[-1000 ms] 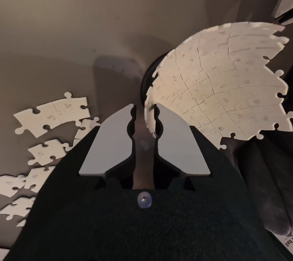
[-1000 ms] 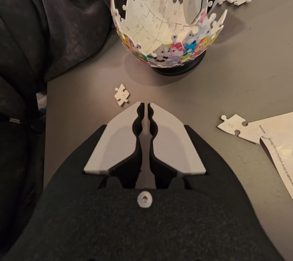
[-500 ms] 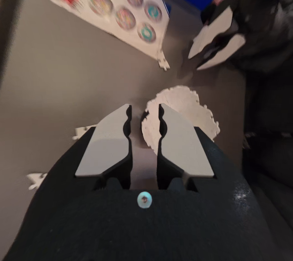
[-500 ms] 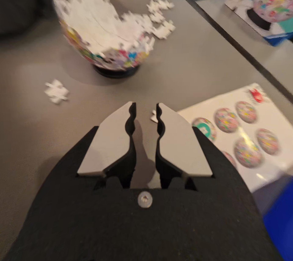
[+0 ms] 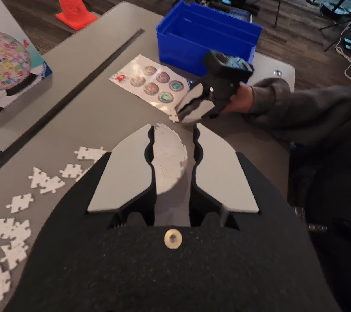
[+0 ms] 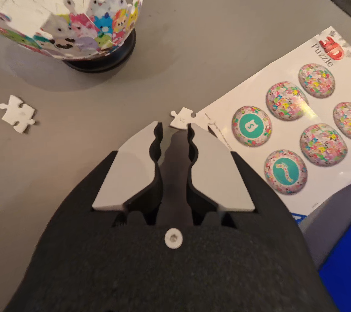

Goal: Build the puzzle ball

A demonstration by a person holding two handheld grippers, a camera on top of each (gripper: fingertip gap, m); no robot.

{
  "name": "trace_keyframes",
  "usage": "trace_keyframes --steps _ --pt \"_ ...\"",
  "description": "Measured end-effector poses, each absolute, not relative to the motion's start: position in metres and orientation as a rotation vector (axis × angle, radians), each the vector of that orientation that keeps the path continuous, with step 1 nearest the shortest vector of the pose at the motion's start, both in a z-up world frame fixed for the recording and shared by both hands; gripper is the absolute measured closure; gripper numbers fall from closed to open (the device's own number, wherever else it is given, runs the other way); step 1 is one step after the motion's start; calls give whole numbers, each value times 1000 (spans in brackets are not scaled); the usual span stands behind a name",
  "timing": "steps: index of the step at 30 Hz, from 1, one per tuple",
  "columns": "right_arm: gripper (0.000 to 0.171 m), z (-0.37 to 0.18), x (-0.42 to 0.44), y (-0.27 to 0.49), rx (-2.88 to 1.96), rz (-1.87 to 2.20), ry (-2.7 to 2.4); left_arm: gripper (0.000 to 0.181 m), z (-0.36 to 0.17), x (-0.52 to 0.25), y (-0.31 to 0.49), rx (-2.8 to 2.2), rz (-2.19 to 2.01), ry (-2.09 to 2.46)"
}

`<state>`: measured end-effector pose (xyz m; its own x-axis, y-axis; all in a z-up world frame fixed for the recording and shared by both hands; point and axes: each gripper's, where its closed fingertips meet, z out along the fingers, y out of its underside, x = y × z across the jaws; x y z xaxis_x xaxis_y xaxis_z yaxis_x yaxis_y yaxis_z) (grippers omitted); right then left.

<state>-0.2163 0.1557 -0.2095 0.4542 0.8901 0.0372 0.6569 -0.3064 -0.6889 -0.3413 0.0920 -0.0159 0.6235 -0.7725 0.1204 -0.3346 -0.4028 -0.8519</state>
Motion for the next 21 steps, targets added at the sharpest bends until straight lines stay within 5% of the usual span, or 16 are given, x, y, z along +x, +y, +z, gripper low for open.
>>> trace_keyframes --steps 8,21 --pt "153 -220 -223 147 -2102 445 -1359 143 -90 -304 16 -2027 -636 867" --pt "143 -214 -234 -8 -2024 773 -1647 137 -185 -255 -55 -2235 -774 664"
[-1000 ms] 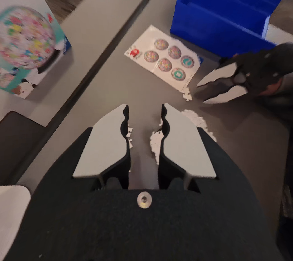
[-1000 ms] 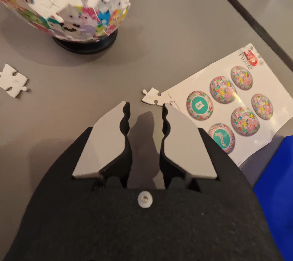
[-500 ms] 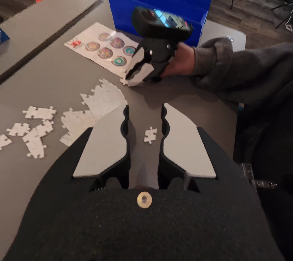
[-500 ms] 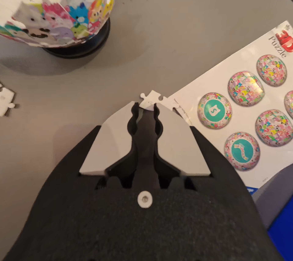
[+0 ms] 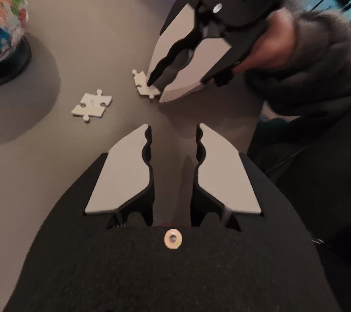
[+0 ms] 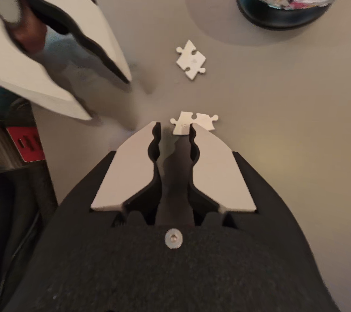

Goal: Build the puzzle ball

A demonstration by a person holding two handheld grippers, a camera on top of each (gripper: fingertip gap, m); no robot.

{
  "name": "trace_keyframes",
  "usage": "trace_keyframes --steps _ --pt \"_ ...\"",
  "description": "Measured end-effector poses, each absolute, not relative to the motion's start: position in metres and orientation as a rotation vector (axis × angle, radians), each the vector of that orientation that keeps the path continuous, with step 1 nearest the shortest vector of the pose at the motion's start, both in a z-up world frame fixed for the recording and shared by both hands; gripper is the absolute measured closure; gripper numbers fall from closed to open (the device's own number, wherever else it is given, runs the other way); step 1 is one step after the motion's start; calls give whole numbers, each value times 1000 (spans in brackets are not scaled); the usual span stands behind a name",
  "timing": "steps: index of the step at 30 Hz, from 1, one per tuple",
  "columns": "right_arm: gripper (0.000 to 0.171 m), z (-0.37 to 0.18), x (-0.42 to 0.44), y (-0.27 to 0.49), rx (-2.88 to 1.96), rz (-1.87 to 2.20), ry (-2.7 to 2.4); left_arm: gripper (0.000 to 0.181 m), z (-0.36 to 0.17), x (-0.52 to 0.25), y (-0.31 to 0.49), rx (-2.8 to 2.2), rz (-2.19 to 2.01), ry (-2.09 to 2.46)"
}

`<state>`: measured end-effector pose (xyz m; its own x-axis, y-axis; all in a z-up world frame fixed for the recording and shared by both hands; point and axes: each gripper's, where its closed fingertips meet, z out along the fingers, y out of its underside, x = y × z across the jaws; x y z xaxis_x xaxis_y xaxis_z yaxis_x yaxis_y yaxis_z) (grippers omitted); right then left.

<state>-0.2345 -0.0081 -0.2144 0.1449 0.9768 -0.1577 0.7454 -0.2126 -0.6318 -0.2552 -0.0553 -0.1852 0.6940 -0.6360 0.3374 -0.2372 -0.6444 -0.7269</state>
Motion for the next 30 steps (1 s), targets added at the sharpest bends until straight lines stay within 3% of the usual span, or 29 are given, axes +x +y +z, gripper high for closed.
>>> trace_keyframes --steps 5,10,14,17,30 --pt "149 -195 -234 8 -1898 746 -1624 140 -205 -247 -53 -2316 -642 696" --pt "126 -209 -238 22 -1941 775 -1728 141 -202 -238 -54 -2312 -679 722" --pt "119 -217 -240 7 -1879 803 -1795 141 -202 -236 -57 -2305 -686 746" --pt "136 -219 -235 5 -1844 712 -1814 141 -204 -236 -58 -2307 -678 765" --pt "137 -205 -234 5 -1897 759 -1634 141 -203 -247 -53 -2304 -620 724"
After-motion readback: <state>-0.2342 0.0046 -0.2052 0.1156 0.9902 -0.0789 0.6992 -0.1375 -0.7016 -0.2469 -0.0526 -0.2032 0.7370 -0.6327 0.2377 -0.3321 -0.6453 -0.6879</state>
